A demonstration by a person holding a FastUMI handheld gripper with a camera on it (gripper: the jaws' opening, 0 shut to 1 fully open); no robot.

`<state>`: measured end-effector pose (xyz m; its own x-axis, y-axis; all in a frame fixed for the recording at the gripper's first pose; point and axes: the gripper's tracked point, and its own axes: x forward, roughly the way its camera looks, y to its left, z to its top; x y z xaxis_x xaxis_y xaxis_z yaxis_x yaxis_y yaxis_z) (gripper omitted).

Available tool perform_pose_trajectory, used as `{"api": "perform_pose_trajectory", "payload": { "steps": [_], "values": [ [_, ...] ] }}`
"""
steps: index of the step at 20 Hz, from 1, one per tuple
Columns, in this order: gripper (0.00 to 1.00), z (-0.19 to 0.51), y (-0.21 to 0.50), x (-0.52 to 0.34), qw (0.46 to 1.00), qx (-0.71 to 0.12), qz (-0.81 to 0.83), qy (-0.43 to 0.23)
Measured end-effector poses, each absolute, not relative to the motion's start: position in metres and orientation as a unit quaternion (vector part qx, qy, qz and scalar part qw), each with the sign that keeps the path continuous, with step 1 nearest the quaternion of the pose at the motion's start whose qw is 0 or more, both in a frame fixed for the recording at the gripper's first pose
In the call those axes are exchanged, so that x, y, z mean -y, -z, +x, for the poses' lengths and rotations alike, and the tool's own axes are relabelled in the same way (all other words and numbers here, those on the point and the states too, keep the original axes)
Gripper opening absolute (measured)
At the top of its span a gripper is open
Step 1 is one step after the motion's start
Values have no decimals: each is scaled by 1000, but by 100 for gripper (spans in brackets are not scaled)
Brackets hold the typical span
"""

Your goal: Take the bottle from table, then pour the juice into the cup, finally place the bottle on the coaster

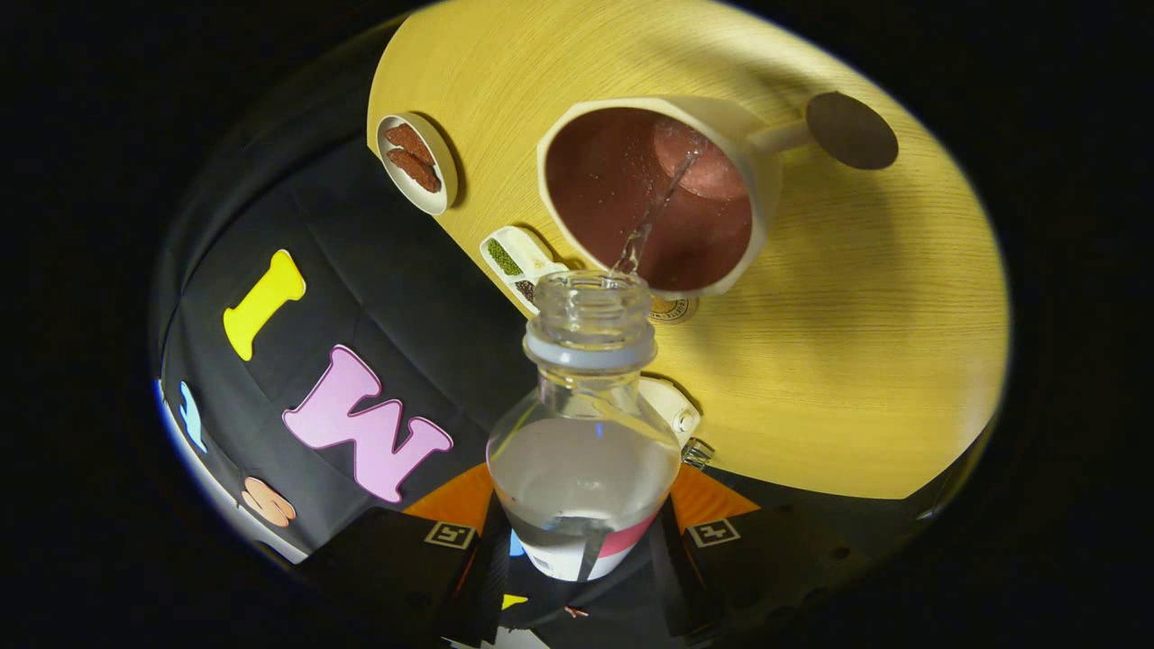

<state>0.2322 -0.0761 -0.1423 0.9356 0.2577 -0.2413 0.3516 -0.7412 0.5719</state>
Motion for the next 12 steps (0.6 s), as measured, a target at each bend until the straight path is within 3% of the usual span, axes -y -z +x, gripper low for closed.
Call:
{"api": "perform_pose_trajectory", "payload": {
  "steps": [12],
  "values": [
    [70, 236, 131, 95, 229, -146, 959, 75]
  ]
}}
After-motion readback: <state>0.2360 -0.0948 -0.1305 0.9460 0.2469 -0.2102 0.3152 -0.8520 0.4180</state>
